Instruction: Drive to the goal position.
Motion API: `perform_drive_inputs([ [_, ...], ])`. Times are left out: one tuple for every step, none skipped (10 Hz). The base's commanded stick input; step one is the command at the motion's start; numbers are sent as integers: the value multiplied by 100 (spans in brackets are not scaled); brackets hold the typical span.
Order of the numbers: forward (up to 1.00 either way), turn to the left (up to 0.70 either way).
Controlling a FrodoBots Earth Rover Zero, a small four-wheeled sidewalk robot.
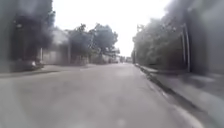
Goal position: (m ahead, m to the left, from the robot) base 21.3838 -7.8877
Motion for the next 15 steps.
perform_drive_inputs([
  [100, 0],
  [100, 0],
  [100, 0],
  [100, 0],
  [100, 0],
  [100, 0],
  [100, 0],
  [100, 0],
  [100, -24],
  [100, -40],
  [100, -40],
  [100, -40],
  [100, -40],
  [100, -40],
  [100, -40],
])
